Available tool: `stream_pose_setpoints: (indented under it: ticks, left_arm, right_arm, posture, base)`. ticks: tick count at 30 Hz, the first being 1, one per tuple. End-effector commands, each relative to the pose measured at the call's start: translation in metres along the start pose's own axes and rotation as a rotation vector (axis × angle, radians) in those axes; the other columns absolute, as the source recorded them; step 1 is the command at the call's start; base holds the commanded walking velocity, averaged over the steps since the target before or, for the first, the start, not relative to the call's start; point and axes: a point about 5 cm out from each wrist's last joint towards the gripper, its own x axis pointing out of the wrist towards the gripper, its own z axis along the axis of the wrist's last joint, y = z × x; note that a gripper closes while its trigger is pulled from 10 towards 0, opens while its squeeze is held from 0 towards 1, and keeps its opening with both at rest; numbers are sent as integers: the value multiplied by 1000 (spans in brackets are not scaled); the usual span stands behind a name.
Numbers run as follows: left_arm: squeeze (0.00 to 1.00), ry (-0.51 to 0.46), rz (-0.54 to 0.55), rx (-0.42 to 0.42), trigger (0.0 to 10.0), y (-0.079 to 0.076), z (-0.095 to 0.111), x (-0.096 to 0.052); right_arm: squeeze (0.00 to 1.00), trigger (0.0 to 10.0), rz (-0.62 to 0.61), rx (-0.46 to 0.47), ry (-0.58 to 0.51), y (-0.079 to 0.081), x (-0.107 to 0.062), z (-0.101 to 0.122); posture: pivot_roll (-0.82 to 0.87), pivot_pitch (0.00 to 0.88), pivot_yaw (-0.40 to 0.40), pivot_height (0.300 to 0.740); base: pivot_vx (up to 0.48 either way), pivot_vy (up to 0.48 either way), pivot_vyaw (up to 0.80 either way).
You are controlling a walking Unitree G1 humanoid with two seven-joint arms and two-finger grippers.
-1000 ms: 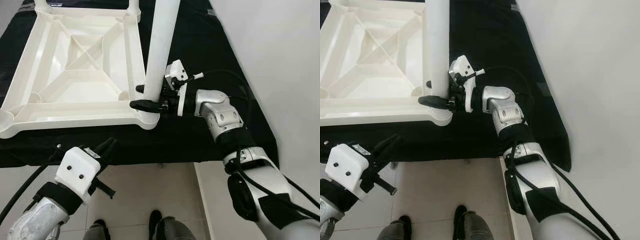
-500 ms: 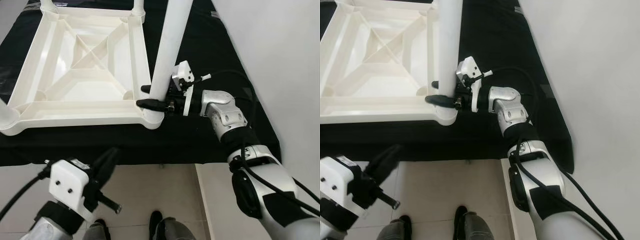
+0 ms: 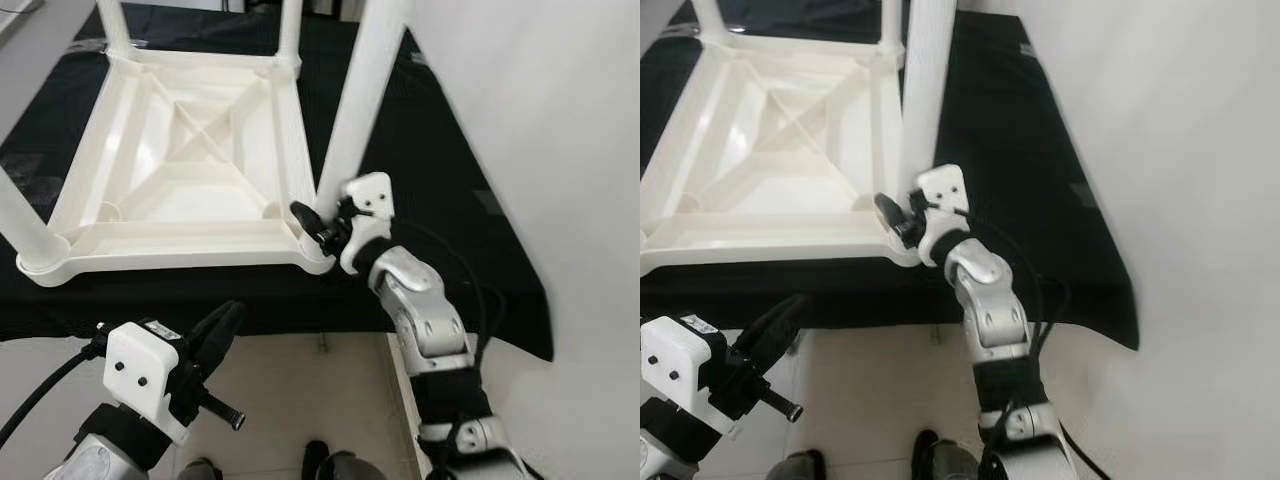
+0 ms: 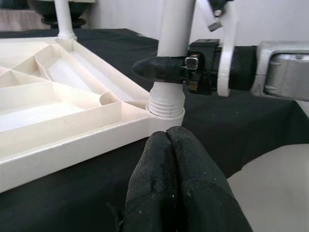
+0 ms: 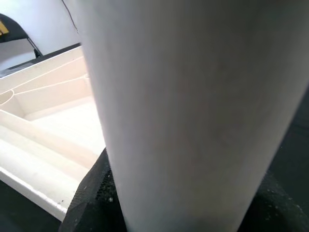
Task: Building children table
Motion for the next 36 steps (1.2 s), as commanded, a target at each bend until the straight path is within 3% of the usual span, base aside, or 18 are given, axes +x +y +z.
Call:
stream_pose_setpoints:
  ticks: [1,2,3,6,7,13,14,22,23,24,27,36]
  left_arm:
    - [0,20,-20,-2,10000,-1,-4,-1]
    - [0,23,-27,3,10000,-1,-5,-1]
    - [0,25,-34,7,10000,-1,-5,0]
    - [0,26,-37,8,10000,-1,-6,0]
    - [0,26,-44,14,10000,-1,-7,2]
    - [0,20,-50,23,10000,1,-7,7]
    - [0,15,-51,25,10000,1,-6,9]
    - [0,3,-57,33,10000,0,-3,10]
    - [0,2,-58,35,10000,-1,-3,10]
    - [0,0,-60,36,10000,-1,-2,11]
    - [0,-4,-64,36,10000,-2,-3,12]
    - [0,0,-66,34,10000,-2,-3,12]
  right_arm:
    - [0,10000,37,72,132,4,-1,-30]
    - [0,10000,83,78,123,4,1,-26]
    - [475,10000,139,88,113,8,1,-20]
    - [475,10000,192,92,106,11,0,-14]
    - [1000,10000,271,79,99,13,-2,-5]
    - [1000,10000,397,5,45,5,-1,15]
    - [0,10000,446,-8,14,2,2,21]
    - [0,10000,623,-34,-43,0,18,35]
    - [0,9020,648,-41,-41,2,20,37]
    - [0,0,698,-35,-49,6,22,40]
    - [0,0,804,-16,-52,11,23,47]
    - [0,0,811,-34,-23,6,26,44]
  posture:
    - [221,244,-135,740]
    - [222,242,-134,740]
    - [222,241,-134,740]
    - [223,238,-131,740]
    - [226,237,-134,740]
    - [232,236,-142,740]
    - [234,236,-145,740]
    - [240,237,-149,740]
    - [239,237,-154,740]
    - [230,235,-159,740]
    - [219,237,-166,740]
    - [217,243,-165,740]
  base:
    - [0,0,0]
    - [0,0,0]
    - [0,0,0]
    - [0,0,0]
    - [0,0,0]
    - [0,0,0]
    - [0,0,0]
    - [0,0,0]
    - [0,0,0]
    - [0,0,0]
    - [0,0,0]
    - [0,0,0]
